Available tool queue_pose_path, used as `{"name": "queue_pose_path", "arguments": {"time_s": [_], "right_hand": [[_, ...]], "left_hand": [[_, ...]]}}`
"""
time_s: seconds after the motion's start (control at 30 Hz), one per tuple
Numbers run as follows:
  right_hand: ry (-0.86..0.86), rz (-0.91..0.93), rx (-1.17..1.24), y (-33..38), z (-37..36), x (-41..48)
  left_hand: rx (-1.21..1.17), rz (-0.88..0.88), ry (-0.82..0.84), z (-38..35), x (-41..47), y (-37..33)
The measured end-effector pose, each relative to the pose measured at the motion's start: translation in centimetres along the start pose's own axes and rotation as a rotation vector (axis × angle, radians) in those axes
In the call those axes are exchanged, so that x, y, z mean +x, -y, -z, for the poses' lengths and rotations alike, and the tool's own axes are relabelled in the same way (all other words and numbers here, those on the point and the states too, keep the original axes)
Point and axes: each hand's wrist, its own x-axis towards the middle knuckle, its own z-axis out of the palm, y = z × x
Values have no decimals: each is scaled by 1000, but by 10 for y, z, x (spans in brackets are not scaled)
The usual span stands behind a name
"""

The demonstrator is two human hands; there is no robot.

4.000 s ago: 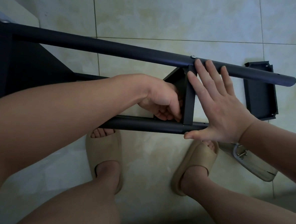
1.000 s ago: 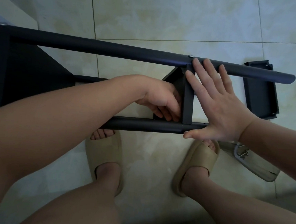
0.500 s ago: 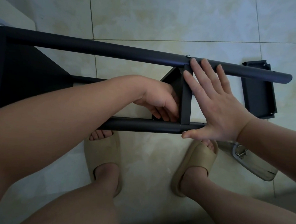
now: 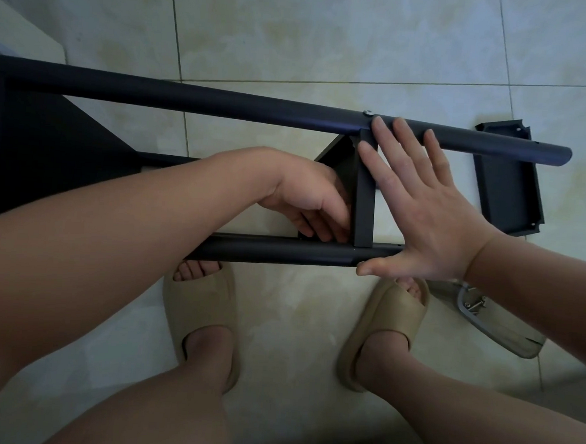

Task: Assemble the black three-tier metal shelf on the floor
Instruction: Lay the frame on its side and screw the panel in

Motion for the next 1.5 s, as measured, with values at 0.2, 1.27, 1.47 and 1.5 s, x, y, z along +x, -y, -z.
{"name": "queue_pose_path", "arguments": {"time_s": [0.2, 1.27, 1.47, 1.5], "right_hand": [[2, 4, -6, 0, 0, 0], [6, 5, -5, 2, 2, 0], [4, 4, -1, 2, 2, 0], [5, 3, 0, 2, 2, 0]], "left_hand": [[18, -19, -27, 1, 2, 0], [25, -5, -10, 1, 3, 0], [21, -28, -1, 4, 1, 1], [15, -25, 10, 4, 1, 1]]}}
